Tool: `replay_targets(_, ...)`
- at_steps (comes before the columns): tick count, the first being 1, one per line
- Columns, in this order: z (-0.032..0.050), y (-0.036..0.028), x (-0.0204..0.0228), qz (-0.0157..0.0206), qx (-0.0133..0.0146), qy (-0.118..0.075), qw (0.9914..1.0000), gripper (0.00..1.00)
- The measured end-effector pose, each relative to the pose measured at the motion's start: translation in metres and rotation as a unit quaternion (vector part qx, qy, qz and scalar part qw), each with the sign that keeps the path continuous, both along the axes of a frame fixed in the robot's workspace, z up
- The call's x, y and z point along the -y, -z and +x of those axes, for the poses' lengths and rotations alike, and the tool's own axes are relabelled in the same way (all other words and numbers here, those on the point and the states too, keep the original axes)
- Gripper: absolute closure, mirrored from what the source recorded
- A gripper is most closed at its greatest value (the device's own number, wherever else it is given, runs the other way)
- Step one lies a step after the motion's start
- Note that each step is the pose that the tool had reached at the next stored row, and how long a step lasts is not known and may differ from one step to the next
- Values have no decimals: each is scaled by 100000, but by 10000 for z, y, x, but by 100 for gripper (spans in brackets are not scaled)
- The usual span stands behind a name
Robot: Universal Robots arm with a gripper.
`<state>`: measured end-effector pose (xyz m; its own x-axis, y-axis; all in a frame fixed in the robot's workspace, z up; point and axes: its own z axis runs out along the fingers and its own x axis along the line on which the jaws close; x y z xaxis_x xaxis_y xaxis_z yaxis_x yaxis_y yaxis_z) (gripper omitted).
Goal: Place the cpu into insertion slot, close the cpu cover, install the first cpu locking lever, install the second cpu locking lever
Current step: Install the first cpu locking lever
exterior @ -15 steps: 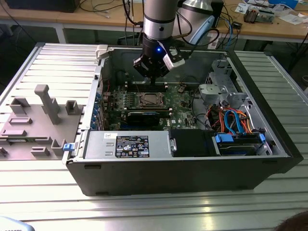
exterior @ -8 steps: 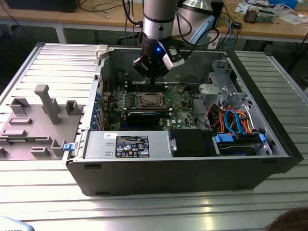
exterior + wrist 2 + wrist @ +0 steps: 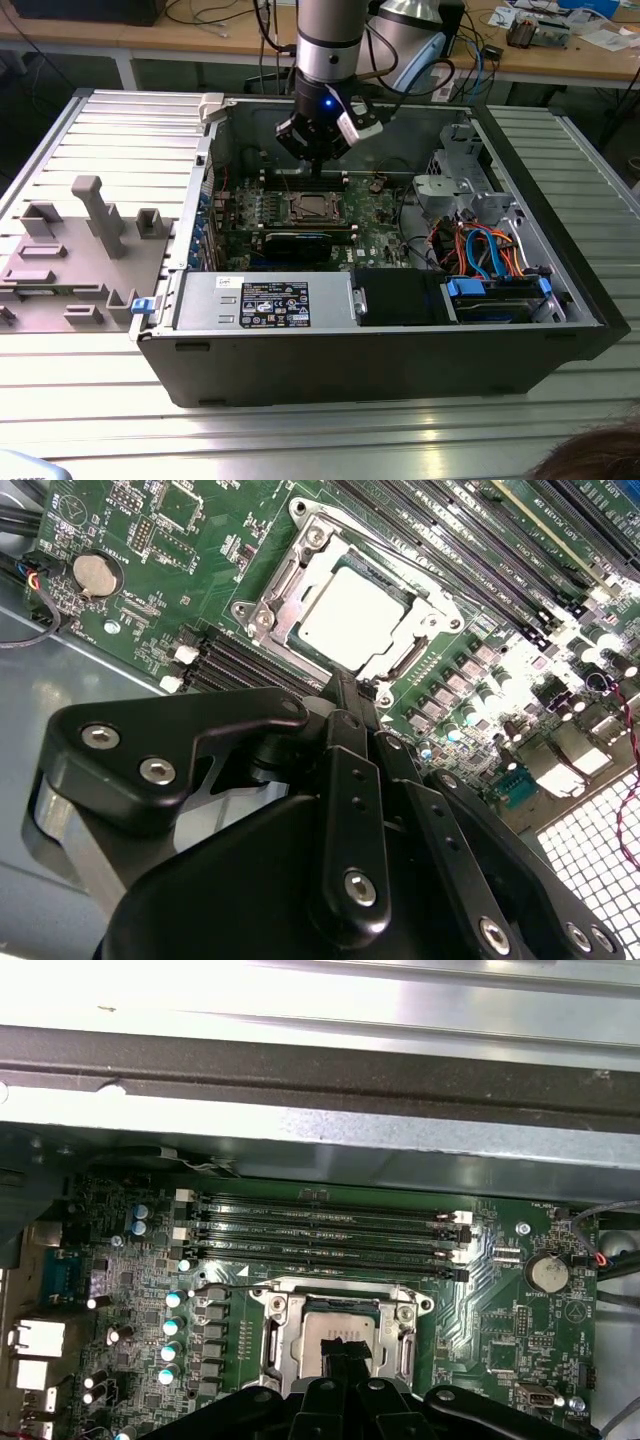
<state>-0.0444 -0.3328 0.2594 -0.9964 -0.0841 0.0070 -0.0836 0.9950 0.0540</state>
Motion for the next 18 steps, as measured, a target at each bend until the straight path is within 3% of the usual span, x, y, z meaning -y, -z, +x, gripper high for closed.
replay_targets(18, -54, 1, 0, 0, 2, -7, 100000, 89)
